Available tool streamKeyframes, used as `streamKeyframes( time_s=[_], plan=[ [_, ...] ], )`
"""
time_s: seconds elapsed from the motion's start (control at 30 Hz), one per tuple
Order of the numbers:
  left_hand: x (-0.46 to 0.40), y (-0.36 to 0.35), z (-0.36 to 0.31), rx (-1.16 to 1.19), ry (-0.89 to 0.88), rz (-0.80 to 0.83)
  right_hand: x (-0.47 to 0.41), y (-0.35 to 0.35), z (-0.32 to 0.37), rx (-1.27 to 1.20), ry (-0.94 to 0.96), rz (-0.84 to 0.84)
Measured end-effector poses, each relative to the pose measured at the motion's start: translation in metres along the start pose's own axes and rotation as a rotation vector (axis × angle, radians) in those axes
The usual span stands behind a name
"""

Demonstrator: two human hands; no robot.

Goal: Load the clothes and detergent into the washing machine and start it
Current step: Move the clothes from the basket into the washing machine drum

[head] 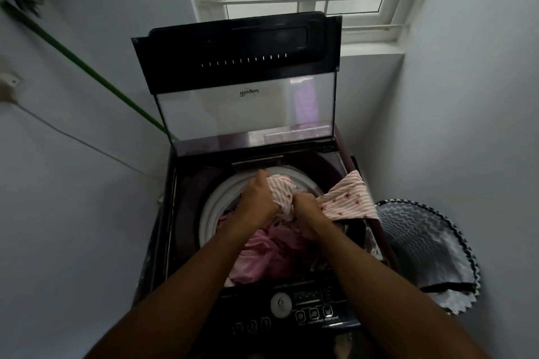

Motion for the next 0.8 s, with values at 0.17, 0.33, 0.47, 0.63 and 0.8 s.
streamKeyframes(
  time_s=[0.17,0.33,0.47,0.63,0.8],
  plan=[
    [-0.012,-0.020,0.022,-0.138,0.011,0.172,-0.006,0.008,-0.023,0.143,0.152,-0.059],
    [-0.010,-0.035,-0.001,-0.093,-0.011,0.193,0.003,0.040,-0.005,0.369,0.252,-0.121],
    [-0.012,-0.057,-0.029,-0.068,-0.110,0.236,0.009,0.075,-0.001,0.532,0.377,-0.385],
    [-0.001,-0.089,-0.070,0.035,-0.230,0.320,0.005,0.121,-0.026,0.663,0.288,-0.557],
    [0.002,-0.110,-0.095,0.083,-0.274,0.318,-0.009,0.152,-0.060,0.628,0.139,-0.373]
  ],
)
Point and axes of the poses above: each hand's wrist, its own x-axis away from the middle knuckle, its own y-axis out of the back of the hand, z = x × y, the point moved 1 cm from there along -x, towards the middle knuckle, and after that the axes turned 4 degrees about -z, right-handed, at the moved point
